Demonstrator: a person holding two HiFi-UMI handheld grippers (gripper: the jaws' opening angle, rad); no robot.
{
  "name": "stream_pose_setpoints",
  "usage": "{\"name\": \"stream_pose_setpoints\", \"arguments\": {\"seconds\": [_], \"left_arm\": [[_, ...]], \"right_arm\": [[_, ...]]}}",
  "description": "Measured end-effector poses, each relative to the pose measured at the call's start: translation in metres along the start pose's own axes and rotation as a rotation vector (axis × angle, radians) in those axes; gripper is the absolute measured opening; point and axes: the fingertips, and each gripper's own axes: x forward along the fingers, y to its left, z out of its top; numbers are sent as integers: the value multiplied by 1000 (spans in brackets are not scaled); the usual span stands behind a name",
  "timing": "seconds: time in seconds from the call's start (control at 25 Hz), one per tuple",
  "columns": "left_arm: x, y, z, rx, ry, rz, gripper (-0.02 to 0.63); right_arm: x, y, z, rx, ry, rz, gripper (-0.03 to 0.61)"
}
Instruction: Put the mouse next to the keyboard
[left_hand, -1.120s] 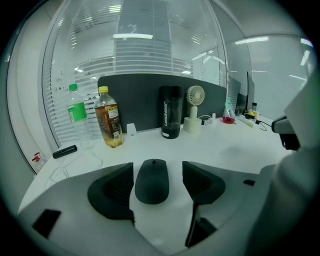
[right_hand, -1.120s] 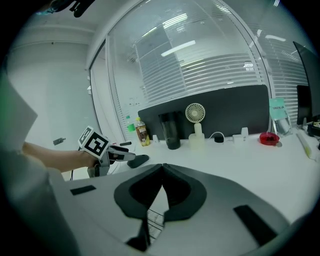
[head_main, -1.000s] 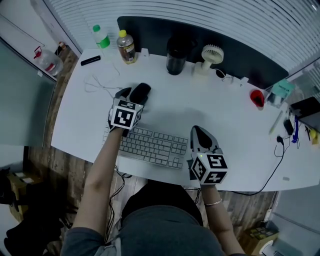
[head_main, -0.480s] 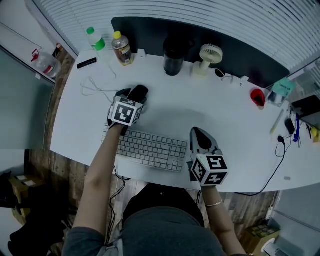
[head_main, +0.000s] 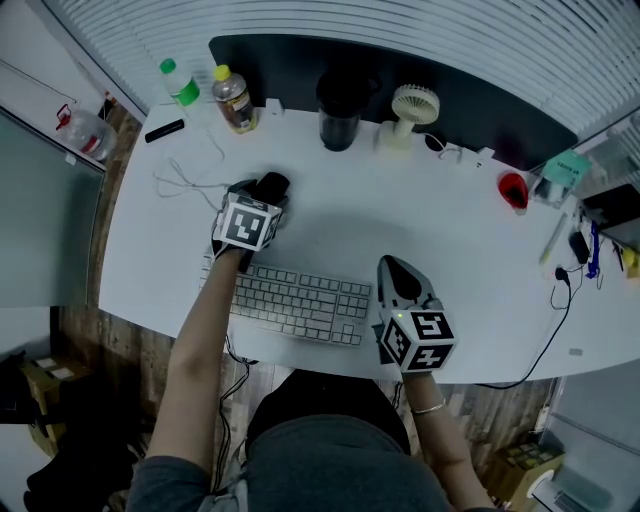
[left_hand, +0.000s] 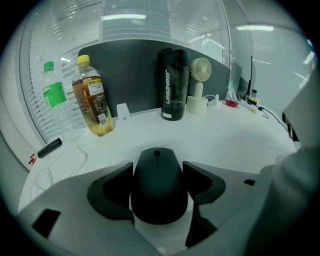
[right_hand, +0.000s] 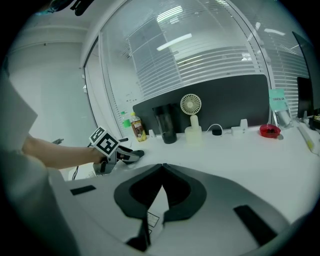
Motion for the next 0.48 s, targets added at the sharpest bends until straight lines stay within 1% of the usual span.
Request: {"name": "stream_pose_setpoints", "arguments": {"seconds": [0.48], "left_arm": [[-2, 0, 1, -20, -2, 15, 299]], "right_arm": [[-6, -4, -5, 15, 4, -16, 5]]}}
